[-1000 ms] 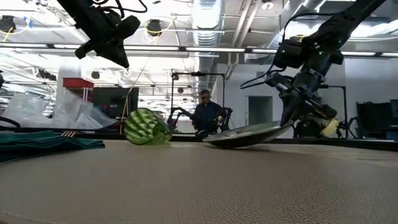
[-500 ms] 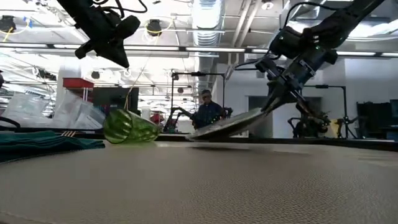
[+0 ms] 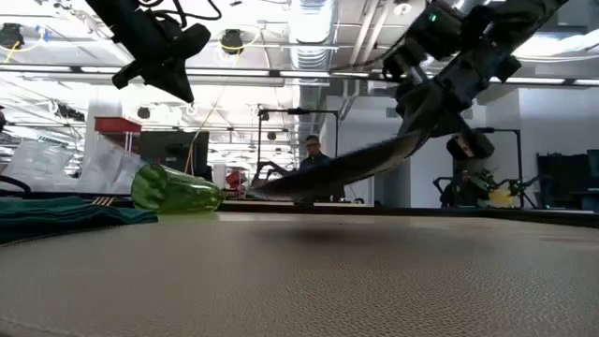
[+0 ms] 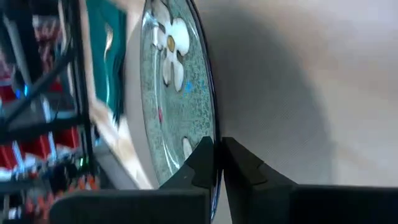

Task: Set table place
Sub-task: Put the green plate on the gray tablemat to the right of the green table napkin

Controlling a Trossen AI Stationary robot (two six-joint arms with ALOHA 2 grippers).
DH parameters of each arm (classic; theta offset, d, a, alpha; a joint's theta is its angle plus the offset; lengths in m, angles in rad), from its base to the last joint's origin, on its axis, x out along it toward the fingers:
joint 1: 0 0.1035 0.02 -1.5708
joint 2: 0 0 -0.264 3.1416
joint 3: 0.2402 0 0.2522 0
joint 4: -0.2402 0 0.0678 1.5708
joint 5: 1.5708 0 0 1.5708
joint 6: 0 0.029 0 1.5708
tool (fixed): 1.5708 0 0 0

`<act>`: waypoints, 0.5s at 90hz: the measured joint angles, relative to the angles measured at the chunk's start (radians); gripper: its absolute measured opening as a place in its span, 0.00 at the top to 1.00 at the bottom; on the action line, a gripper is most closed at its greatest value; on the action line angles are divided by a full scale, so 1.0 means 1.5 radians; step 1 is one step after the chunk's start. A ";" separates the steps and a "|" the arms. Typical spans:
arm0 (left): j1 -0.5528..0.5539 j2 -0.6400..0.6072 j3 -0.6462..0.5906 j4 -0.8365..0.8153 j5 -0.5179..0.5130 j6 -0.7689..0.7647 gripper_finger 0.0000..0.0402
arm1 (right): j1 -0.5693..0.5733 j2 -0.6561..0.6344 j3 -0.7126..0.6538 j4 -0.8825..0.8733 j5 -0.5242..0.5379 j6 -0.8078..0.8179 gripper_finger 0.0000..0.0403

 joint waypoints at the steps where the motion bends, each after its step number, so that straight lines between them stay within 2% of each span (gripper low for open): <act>1: 0.000 0.000 0.000 -0.001 0.000 0.000 1.00 | 0.005 0.000 0.000 0.001 -0.002 0.001 1.00; 13: 0.000 0.000 0.000 -0.008 0.000 0.000 1.00 | 0.051 0.013 0.001 0.007 -0.030 0.015 1.00; 25: 0.000 0.000 -0.006 -0.011 0.000 -0.008 1.00 | 0.066 0.053 0.015 0.015 -0.041 0.013 1.00; 45: 0.000 0.000 -0.007 -0.018 0.011 -0.011 1.00 | 0.052 0.184 0.143 0.023 -0.086 -0.074 1.00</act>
